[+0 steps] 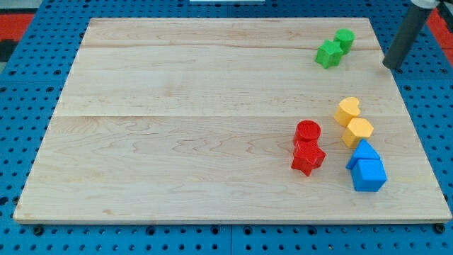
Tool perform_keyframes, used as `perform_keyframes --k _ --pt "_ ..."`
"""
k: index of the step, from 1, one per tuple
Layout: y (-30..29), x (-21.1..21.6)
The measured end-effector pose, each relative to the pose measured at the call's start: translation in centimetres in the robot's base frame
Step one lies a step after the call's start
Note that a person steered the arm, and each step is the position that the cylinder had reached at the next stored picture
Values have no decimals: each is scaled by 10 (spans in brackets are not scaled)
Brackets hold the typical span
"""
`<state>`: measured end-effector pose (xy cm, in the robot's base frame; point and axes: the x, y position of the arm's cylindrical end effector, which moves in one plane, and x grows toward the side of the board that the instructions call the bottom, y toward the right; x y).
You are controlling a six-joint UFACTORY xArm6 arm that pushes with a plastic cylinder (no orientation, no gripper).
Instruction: Separate the green star from green circle
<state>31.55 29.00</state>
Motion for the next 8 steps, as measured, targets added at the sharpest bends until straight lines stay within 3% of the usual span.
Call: perform_keyframes --k 1,2,3,4,5,6,7,8 --pt "-20 -43" --pt "-91 -50" --pt "-185 -14" --pt "-172 12" --pt "-175 -11" --pt "-119 -27" --pt "-115 -47" --pt "-60 -39"
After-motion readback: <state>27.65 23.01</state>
